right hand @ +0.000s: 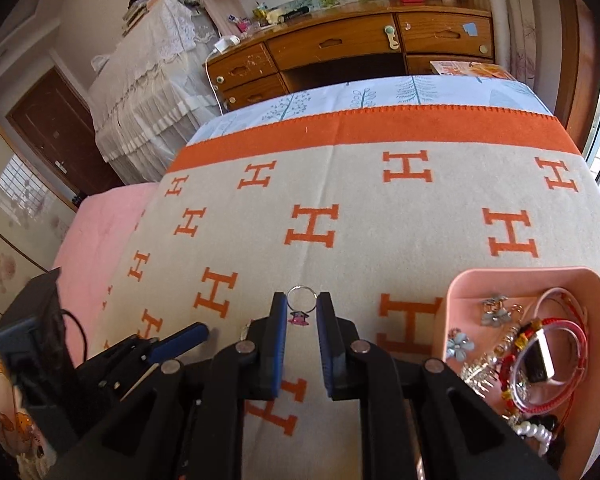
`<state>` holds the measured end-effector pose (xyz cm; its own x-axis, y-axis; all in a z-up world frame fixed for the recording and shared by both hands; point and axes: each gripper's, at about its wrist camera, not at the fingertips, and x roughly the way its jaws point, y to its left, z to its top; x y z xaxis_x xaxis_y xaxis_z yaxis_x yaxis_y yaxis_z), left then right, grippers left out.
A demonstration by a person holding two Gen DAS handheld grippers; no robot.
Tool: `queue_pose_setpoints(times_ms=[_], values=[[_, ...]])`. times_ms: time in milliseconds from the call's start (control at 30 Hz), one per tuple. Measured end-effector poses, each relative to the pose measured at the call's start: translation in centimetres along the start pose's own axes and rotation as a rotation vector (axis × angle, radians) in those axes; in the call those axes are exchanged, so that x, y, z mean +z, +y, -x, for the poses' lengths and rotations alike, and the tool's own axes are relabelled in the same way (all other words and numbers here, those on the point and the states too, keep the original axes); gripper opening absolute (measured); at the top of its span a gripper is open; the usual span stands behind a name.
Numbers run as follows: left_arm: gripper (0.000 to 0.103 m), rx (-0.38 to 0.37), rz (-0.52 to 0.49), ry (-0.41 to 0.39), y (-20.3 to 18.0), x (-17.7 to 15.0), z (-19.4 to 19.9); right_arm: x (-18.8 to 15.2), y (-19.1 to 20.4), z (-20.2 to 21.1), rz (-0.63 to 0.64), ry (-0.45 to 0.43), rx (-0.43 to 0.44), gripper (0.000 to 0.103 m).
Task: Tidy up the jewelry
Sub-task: 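Grasp the red-stone ring with the left tool while the right tool carries its ring to the box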
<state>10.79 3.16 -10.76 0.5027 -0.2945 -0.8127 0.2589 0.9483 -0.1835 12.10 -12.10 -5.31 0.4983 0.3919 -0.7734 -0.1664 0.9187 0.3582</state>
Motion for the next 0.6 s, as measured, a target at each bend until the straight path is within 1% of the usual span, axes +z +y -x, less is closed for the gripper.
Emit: queue_pose_setpoints(times_ms=[33,67,167,267,300,333,400,600], values=[[0.051,0.019,-0.021,-0.007,-0.3,0.1,-0.1,-0.4,-0.1,0.7,-0.001,-0.016,0.014,0.015],[0.047,0.032,-0.04,-0.008,-0.7,0.1,-0.3,-0.6,0.0,1.2,-0.001,-0.029,0.021,0.015],[0.043,0.074,-0.077,-0.013,-1.5,0.2,-0.7,-1.5,-0.3,2.4,-0.003,-0.064,0.034,0.015],[0.04,0.099,-0.109,-0.021,-2.0,0.2,-0.9,-2.4,-0.9,3.2,-0.014,-0.084,0.05,0.015],[0.034,0.095,-0.116,-0.023,-2.1,0.2,-0.9,-2.6,-1.1,3.3,-0.017,-0.088,0.053,0.015],[0.03,0.091,-0.12,-0.024,-2.2,0.2,-0.9,-3.0,-1.2,3.4,-0.021,-0.09,0.054,0.015],[0.015,0.09,-0.127,-0.028,-2.4,0.2,-0.9,-3.7,-1.8,3.6,-0.034,-0.091,0.057,0.015],[0.013,0.08,-0.086,-0.049,-1.9,0.0,-0.6,-5.4,-3.5,4.4,-0.064,-0.12,0.076,0.015]])
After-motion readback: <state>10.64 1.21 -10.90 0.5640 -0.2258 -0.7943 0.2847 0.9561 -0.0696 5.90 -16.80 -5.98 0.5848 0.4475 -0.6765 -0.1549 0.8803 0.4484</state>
